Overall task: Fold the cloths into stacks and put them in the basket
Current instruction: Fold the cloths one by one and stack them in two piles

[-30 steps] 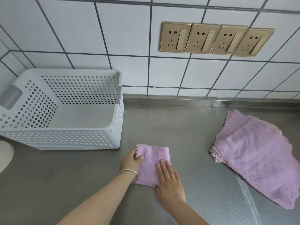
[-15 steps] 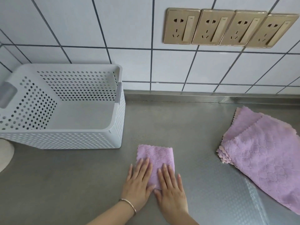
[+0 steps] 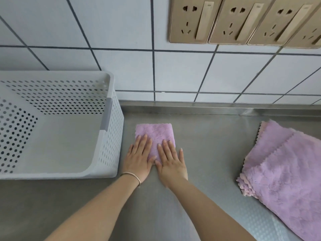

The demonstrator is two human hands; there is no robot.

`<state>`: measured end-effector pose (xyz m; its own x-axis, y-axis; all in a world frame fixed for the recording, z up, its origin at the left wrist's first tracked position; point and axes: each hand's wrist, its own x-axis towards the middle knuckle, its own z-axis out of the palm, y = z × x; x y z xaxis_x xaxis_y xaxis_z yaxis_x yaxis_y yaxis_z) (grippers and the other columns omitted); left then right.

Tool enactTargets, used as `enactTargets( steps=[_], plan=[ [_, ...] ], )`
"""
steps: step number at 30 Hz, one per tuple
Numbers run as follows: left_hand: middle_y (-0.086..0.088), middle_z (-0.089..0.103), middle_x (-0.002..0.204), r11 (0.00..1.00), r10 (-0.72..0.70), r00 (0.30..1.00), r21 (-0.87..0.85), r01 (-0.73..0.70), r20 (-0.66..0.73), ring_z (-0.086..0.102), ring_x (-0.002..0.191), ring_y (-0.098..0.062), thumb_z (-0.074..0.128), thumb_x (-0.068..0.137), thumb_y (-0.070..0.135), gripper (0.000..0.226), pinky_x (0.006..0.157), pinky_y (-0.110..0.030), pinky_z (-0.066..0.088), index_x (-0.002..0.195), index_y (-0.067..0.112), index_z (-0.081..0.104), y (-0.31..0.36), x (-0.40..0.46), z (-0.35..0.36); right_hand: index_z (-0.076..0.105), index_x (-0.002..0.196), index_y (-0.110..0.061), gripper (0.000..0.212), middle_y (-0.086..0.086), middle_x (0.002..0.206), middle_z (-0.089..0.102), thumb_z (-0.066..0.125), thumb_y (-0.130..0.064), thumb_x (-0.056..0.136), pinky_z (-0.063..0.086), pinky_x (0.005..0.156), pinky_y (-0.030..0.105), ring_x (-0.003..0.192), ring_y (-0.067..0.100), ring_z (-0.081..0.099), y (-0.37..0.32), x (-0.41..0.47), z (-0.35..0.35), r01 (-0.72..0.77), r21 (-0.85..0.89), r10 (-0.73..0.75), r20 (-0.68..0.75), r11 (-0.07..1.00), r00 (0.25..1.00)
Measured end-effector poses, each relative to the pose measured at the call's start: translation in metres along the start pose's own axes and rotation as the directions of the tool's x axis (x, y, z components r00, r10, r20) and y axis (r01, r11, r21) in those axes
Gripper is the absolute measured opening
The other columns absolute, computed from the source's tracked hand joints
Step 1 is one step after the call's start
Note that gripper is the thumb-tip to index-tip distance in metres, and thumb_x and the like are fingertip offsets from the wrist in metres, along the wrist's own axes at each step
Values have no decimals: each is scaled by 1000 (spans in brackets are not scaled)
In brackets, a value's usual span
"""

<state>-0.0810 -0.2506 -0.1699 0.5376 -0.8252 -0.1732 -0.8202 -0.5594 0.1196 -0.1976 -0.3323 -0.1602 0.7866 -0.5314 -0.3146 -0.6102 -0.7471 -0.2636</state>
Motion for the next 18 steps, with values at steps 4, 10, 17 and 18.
enactTargets(
  steps=[4, 10, 17, 18],
  plan=[
    [5, -23, 148, 999, 3, 1000, -53, -4, -7, -22, 138, -17, -27, 72, 65, 80, 114, -31, -4, 138, 22, -16, -3, 20, 1, -28, 134, -26, 67, -9, 140, -38, -24, -46, 70, -20, 109, 43, 126, 17, -42, -3, 15, -3, 9, -35, -10, -15, 999, 1000],
    [5, -24, 150, 997, -56, 998, 46, 55, 32, -23, 138, -13, -39, 61, 65, 91, 110, -36, -23, 140, 25, -19, -9, 19, -10, 24, 147, -20, 67, 0, 156, 20, 14, -40, 83, 10, 117, 43, 145, 18, 13, 1, 13, -23, 84, 13, -82, -96, 996, 992],
    [-5, 61, 121, 952, 279, 926, -52, -301, -254, 43, 119, -25, 48, 72, 32, 45, 102, -43, 25, 114, 18, 57, 105, 9, -27, 54, 96, -21, 29, -1, 92, 61, 48, -23, 67, 37, 68, 29, 82, 20, 48, 126, -103, -37, -222, 244, 327, -597, 944, 733],
    [-3, 63, 115, 929, 320, 916, -106, -353, -243, 47, 114, -23, 47, 72, 32, 40, 99, -39, 29, 109, 21, 58, 120, 7, -26, 56, 93, -20, 27, -1, 90, 60, 46, -23, 68, 40, 66, 31, 81, 22, 50, 139, -111, -38, -293, 269, 397, -592, 917, 701]
  ],
)
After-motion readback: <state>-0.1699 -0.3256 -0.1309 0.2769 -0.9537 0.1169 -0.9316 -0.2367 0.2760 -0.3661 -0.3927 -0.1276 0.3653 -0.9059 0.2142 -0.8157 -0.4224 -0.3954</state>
